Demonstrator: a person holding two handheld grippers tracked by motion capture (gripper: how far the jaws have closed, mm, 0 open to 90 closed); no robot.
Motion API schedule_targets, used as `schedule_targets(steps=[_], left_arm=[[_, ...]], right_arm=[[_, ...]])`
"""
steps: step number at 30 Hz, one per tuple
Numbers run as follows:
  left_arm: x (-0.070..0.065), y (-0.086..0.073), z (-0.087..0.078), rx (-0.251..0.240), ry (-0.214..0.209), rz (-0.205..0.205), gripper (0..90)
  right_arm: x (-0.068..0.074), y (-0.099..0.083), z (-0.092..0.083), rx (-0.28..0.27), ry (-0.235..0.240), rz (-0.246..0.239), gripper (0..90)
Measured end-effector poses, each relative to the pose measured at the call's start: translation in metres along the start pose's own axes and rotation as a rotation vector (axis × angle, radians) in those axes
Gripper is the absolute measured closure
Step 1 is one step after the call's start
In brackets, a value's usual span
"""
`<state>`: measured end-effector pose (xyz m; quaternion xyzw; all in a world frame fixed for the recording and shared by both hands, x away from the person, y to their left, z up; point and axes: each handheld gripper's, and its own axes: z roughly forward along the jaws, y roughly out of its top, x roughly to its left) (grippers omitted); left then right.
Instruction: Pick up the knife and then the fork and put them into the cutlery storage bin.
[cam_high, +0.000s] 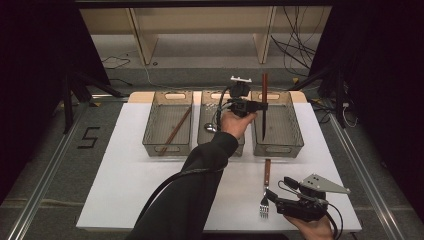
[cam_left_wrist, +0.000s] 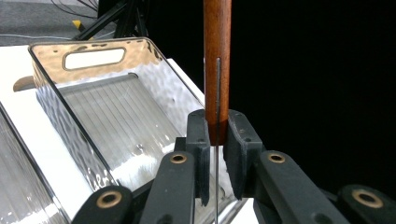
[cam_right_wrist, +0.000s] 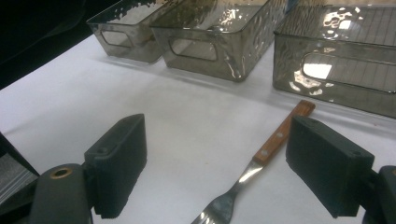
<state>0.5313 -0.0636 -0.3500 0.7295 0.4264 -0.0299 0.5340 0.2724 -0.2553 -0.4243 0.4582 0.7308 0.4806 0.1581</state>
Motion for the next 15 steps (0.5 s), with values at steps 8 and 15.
schedule_targets(steps=[8,15], left_arm=[[0.001,0.002,0.014,0.018,0.032,-0.011,80.2],[0.010,-0.002,0.022,0.030,0.066,-0.018,80.1]], right_arm=[[0.000,0.000,-0.002,-0.008,0.004,-0.005,21.3],[0.004,0.001,-0.003,-0.024,0.013,-0.015,20.2]])
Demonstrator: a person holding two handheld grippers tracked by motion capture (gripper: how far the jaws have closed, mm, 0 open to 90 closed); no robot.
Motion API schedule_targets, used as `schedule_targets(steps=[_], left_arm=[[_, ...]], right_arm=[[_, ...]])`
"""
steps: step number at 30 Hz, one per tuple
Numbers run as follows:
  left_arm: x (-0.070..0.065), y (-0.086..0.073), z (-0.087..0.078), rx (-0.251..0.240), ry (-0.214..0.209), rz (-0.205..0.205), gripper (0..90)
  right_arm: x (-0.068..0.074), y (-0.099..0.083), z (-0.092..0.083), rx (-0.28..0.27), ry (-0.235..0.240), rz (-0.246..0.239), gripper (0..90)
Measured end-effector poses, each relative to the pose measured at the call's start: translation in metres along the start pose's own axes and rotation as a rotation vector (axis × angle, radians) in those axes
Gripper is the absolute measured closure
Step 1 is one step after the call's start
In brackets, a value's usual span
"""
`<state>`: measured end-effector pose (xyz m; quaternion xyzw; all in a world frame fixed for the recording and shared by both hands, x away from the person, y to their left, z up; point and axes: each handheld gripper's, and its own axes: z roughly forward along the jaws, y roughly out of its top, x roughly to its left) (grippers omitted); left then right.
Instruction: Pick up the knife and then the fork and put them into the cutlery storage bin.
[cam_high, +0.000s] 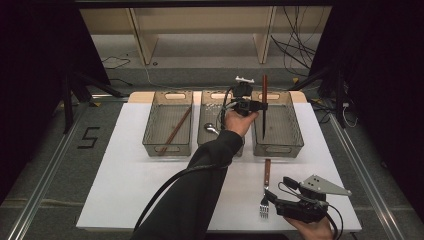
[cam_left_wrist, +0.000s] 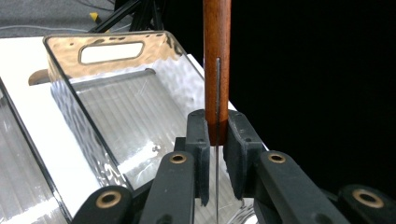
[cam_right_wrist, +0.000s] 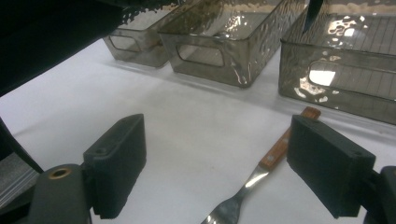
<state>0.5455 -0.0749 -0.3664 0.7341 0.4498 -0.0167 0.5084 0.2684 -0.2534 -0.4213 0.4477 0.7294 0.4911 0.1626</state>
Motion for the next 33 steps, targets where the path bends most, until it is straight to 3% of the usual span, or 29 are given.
schedule_targets(steps=[12,28,33], left_arm=[[0.002,-0.007,0.011,0.023,0.033,0.005,80.0],[0.004,-0.012,0.024,0.097,0.102,0.012,79.2],[0.002,-0.011,0.021,0.102,0.119,0.015,70.1]], right_arm=[[0.002,0.000,0.001,0.000,0.012,-0.006,19.9],[0.002,0.001,0.001,-0.001,0.019,-0.006,20.6],[0.003,0.001,0.001,0.000,0.022,-0.006,20.7]])
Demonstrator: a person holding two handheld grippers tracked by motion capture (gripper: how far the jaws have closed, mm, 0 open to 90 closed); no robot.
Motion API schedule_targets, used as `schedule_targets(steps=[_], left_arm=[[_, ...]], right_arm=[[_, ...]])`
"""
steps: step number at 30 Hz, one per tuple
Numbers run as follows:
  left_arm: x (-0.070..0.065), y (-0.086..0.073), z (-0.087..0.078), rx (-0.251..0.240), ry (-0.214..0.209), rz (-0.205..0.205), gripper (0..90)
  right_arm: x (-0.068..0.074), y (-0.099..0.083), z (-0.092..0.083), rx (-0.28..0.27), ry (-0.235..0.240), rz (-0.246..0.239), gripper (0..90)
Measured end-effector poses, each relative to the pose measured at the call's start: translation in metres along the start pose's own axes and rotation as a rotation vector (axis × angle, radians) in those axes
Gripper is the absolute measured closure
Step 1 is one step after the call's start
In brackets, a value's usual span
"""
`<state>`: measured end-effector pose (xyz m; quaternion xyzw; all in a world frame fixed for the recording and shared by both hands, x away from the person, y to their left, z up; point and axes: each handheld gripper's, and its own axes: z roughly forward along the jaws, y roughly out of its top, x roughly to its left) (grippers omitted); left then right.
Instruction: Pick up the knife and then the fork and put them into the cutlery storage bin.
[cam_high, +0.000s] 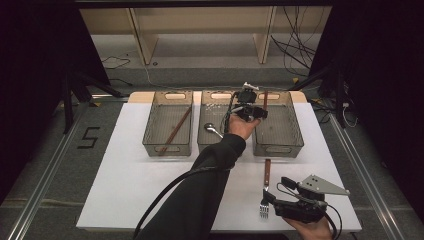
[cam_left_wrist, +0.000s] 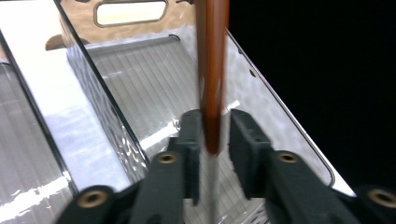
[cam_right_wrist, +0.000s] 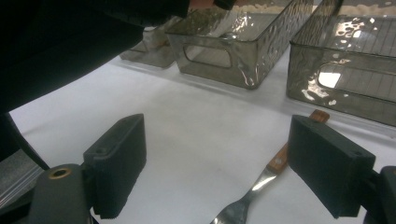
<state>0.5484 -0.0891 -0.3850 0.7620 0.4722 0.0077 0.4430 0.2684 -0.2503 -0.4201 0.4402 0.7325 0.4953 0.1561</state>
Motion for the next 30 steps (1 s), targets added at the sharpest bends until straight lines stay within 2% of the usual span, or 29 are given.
schedule_targets(steps=[2,5,8,11,15,17,22,27,30], left_arm=[[0.000,0.002,-0.004,-0.013,0.012,0.001,66.8],[-0.002,0.005,-0.013,-0.026,0.024,-0.013,48.6],[-0.005,0.007,-0.027,-0.048,0.015,0.005,37.4],[-0.008,0.007,-0.044,-0.057,-0.011,0.034,29.7],[-0.010,0.001,-0.072,-0.070,-0.037,0.093,25.9],[-0.009,-0.004,-0.086,-0.071,-0.033,0.122,25.4],[0.000,-0.021,-0.121,-0.082,-0.035,0.134,23.9],[0.012,-0.045,-0.155,-0.113,-0.021,0.157,21.9],[0.023,-0.066,-0.175,-0.124,0.015,0.180,21.1]], right_arm=[[0.000,0.000,0.000,-0.001,0.000,-0.001,20.8],[-0.001,0.000,-0.001,0.000,-0.004,-0.001,20.8],[-0.003,0.001,-0.001,0.011,-0.025,0.002,20.9],[-0.007,0.002,0.001,0.053,-0.061,0.016,20.5],[-0.014,0.004,0.007,0.141,-0.116,0.045,20.6],[-0.018,0.005,0.010,0.172,-0.140,0.059,20.8],[-0.030,0.015,0.018,0.239,-0.213,0.079,22.5],[-0.040,0.025,0.032,0.319,-0.234,0.114,24.0],[-0.043,0.030,0.041,0.360,-0.245,0.111,24.3]])
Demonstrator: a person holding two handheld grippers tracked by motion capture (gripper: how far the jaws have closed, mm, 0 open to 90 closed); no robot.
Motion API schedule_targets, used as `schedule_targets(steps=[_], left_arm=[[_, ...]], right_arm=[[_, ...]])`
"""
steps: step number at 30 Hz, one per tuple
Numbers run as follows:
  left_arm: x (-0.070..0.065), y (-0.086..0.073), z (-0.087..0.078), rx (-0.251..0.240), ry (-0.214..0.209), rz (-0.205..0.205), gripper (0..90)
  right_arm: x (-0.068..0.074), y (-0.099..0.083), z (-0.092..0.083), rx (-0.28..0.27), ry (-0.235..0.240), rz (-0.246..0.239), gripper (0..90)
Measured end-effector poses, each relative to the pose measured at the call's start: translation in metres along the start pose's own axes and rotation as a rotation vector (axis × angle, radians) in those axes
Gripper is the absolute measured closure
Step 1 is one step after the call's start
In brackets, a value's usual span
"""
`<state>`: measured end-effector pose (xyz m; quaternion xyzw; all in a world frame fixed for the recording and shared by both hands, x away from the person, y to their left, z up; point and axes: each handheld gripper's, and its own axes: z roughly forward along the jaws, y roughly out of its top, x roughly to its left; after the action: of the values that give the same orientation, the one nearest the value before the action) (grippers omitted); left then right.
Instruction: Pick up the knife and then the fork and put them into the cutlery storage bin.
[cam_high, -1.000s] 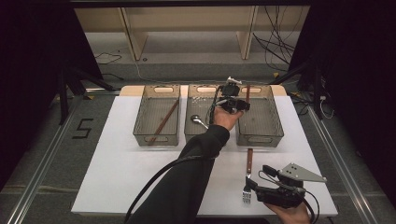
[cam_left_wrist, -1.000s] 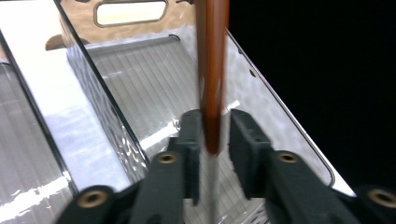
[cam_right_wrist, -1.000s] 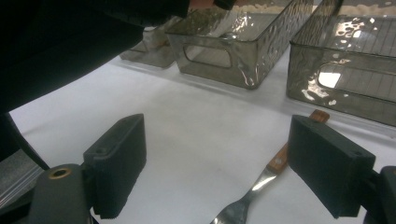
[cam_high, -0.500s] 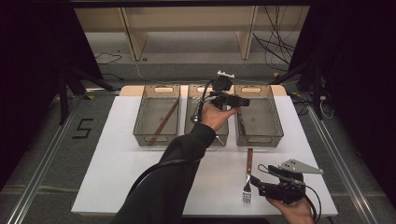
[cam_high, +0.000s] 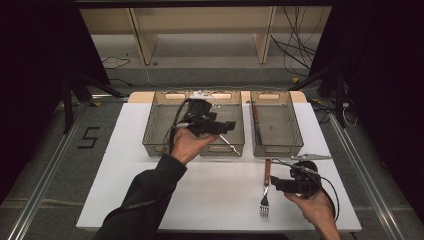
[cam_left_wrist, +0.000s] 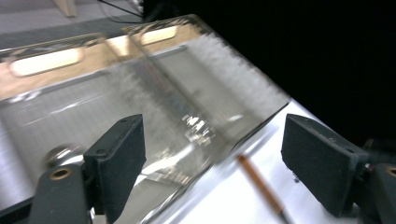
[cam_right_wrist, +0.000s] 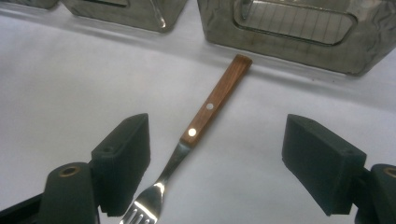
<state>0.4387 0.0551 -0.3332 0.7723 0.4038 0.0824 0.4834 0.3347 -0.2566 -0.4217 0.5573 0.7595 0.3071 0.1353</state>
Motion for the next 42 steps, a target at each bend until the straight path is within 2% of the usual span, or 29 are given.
schedule_targets(steps=[2,3,5,10,12,13,15,19,23,25,31,35,42], left_arm=[[0.006,-0.015,-0.014,-0.003,0.015,0.007,20.9],[0.010,-0.024,-0.022,-0.006,0.024,-0.003,20.8],[0.016,-0.036,-0.032,-0.009,0.020,-0.013,20.8],[0.024,-0.070,-0.055,-0.018,0.048,-0.026,20.4],[0.027,-0.082,-0.064,-0.028,0.064,-0.006,20.3],[0.029,-0.089,-0.069,-0.039,0.080,0.007,20.3],[0.033,-0.102,-0.077,-0.057,0.091,0.007,19.9],[0.040,-0.121,-0.088,-0.055,0.117,0.019,19.2],[0.047,-0.139,-0.096,-0.054,0.130,0.007,19.1],[0.051,-0.147,-0.099,-0.057,0.126,-0.013,19.1],[0.060,-0.162,-0.110,-0.089,0.116,-0.063,18.0],[0.061,-0.166,-0.114,-0.102,0.120,-0.066,17.7],[0.058,-0.170,-0.115,-0.104,0.117,-0.043,16.7]], right_arm=[[0.002,0.006,0.005,0.032,0.008,-0.004,24.3],[0.002,0.008,0.007,0.035,0.007,-0.008,24.7],[0.006,0.012,0.012,0.053,0.000,-0.013,25.2],[0.012,0.022,0.029,0.140,-0.029,-0.035,26.5],[0.016,0.024,0.036,0.162,-0.067,-0.051,27.4],[0.017,0.025,0.038,0.169,-0.074,-0.055,27.6],[0.019,0.026,0.043,0.195,-0.065,-0.050,27.8],[0.019,0.027,0.050,0.228,-0.072,-0.041,28.1],[0.017,0.027,0.055,0.259,-0.067,-0.036,30.2],[0.017,0.026,0.057,0.267,-0.067,-0.036,31.3],[0.016,0.025,0.062,0.303,-0.061,-0.038,31.9],[0.016,0.026,0.062,0.309,-0.057,-0.036,32.4],[0.018,0.029,0.066,0.327,-0.058,-0.040,33.6]])
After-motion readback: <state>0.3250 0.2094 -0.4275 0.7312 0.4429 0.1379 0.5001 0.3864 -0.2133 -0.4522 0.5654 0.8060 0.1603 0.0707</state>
